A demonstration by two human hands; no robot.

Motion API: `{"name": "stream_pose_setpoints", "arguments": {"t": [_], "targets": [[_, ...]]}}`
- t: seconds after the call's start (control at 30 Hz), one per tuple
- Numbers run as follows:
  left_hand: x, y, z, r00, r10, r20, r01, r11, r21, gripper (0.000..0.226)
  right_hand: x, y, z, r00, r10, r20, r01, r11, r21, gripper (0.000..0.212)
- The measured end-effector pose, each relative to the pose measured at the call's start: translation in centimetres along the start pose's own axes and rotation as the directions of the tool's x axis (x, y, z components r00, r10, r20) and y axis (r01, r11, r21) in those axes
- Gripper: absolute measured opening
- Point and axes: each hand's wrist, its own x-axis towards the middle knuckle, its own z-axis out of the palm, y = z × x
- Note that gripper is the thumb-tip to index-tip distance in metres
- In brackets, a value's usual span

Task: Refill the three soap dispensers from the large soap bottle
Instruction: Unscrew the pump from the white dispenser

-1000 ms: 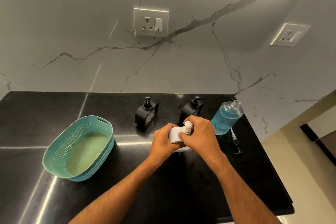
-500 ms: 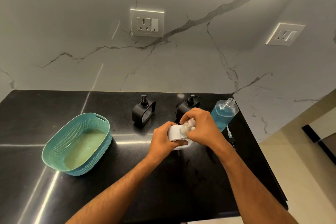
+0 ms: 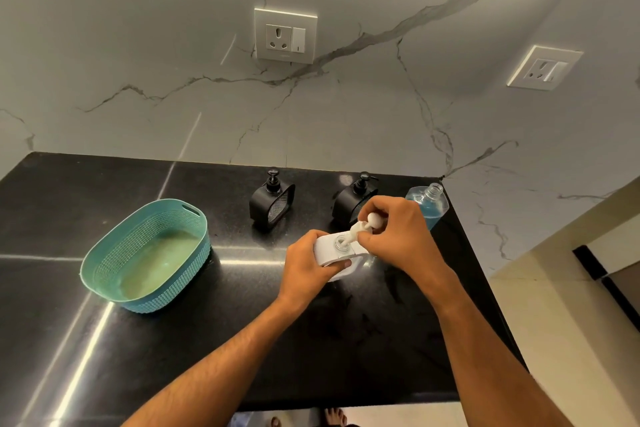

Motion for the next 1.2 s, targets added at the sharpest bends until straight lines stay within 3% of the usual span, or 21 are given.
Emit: {"name": "stream_pose_setpoints", "arguments": {"t": [0.4, 0.83, 1.2], "targets": [[-1.2, 0.4, 0.9, 0.974, -0.126, -0.188, 0.129, 0.992, 0.001, 0.050, -2.2, 1.9, -1.8, 0.970, -0.035, -0.242, 0.068, 0.989, 0.128, 0.017], [-3.1, 0.4, 2.5, 0.911, -0.256, -0.322, 0.256, 0.966, -0.043, 0.054, -5.7, 8.1, 4.1, 0.859, 0.165, -0.485, -0.068, 0.975, 0.211, 0.026], [-4.1, 0.1, 4.1, 0.851, -0.331, -0.407, 0.335, 0.940, -0.064, 0.057, -9.6, 12.9, 13.1, 0.890, 0.188, -0.415, -0.163, 0.982, 0.095, 0.027]]}}
